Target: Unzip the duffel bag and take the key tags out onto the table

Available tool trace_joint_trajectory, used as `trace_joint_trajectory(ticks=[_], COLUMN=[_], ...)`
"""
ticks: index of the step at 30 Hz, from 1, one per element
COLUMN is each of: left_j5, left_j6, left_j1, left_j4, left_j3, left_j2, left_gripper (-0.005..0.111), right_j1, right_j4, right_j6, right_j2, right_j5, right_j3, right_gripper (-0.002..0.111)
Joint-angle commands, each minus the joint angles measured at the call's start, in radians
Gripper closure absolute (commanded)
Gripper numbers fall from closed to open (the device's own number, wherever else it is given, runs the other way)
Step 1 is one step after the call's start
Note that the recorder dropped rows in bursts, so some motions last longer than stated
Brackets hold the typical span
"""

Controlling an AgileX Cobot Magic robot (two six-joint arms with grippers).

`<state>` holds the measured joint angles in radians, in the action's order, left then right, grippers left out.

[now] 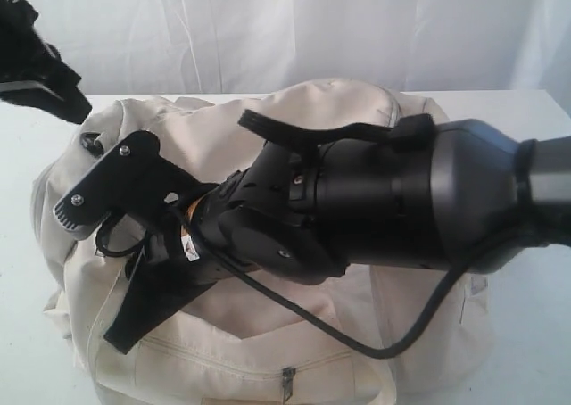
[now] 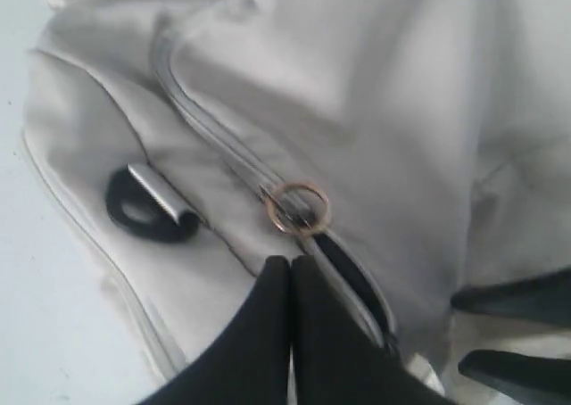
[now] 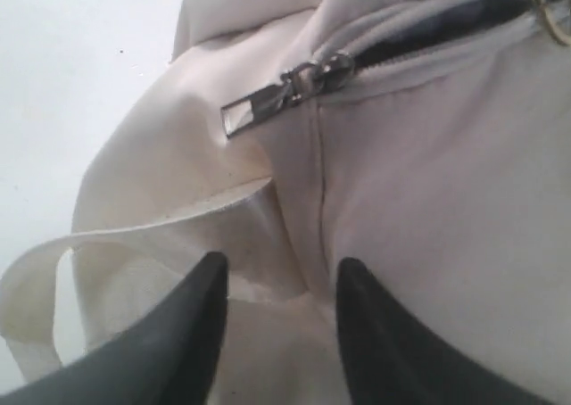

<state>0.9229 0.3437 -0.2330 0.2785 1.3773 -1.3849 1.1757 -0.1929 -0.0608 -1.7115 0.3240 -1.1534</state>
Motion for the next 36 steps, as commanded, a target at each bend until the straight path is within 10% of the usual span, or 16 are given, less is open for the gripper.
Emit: trace_joint_trajectory(ticks=[1, 10, 20, 26, 36], left_j5=[0.001, -0.156, -0.196, -0.230, -0.307], left_j6=[-0.033, -0.061, -0.056, -0.086, -0.086], left_j1=[0.000, 0.000, 0.000, 0.000, 0.000], left_j4=[0.000, 0.035, 0.014, 0.013, 0.004], left_j3=[-0.156, -0.358, -0.377, -0.377, -0.421], left_j2=[0.134, 0.239, 0.237, 0.235, 0.185], left_gripper=[0.107, 0.103, 0.035, 0.041, 0.058], right_j1=[0.004, -0.044, -0.290, -0.401, -0.406], right_j4=[0.014, 0.014, 0.276, 0.720, 0.818], right_j6=[-0.018, -0.146, 0.016, 0.342, 0.406], right_j2=[0.069, 0.170, 0.085, -0.112, -0.272], right_j5=[0.016, 0.115, 0.326, 0.623, 0.624], right_j3=[0.004, -0.050, -0.363, -0.607, -0.710], right_gripper=[0.048, 0.051, 0.056, 0.057, 0.039])
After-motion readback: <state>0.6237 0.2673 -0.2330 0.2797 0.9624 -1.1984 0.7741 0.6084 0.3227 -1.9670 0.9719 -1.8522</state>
